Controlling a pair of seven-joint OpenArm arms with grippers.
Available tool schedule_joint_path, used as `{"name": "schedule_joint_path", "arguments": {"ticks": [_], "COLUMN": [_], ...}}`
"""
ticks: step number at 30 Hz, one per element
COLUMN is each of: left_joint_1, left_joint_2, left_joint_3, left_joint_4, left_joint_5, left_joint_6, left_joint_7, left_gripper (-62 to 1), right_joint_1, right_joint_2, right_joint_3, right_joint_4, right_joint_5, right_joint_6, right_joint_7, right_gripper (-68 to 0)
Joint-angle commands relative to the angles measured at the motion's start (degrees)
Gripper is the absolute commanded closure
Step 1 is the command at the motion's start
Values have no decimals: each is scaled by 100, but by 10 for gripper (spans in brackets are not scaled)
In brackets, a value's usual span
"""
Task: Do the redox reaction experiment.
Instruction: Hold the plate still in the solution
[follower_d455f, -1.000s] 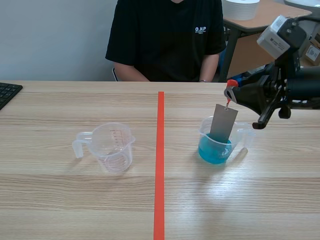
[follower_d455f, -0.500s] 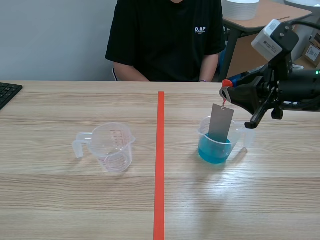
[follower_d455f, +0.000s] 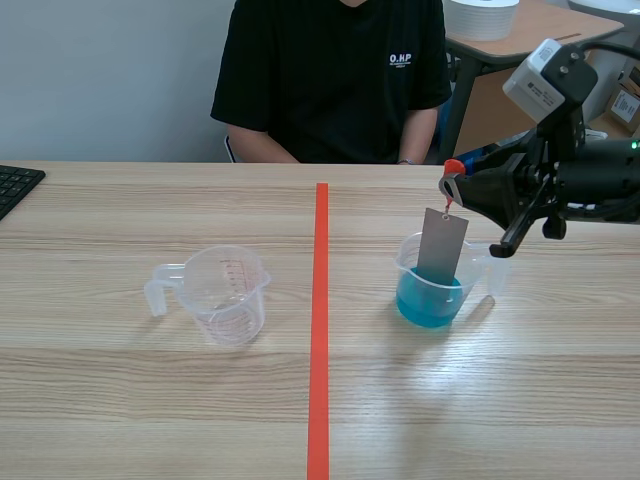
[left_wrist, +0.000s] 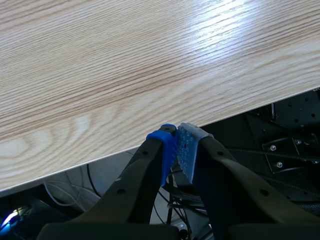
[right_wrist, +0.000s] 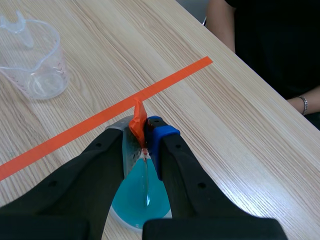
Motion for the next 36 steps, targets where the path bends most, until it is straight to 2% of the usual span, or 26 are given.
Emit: {"name": "schedule_joint_path", "arguments": {"ticks": [1, 28, 36], "left_joint_1": [46, 46, 46], "left_joint_2": [59, 59, 59], "left_joint_3": [0, 0, 0], "left_joint_4": [42, 42, 42], "left_joint_5": [-33, -33, -33], "left_joint_6": [-13, -15, -15], "left_joint_7": [-59, -55, -59], "left_gripper": [-45, -45, -45], "right_joint_1": [52, 52, 52], "right_joint_2": [76, 79, 109], "right_joint_3": [-33, -20, 94], "right_joint_4": [-2, 0, 212], "right_joint_5": [-66, -61, 35], "right_joint_6": [44, 44, 44], "right_joint_7": [-63, -68, -221], "right_gripper": [-13, -13, -13]}}
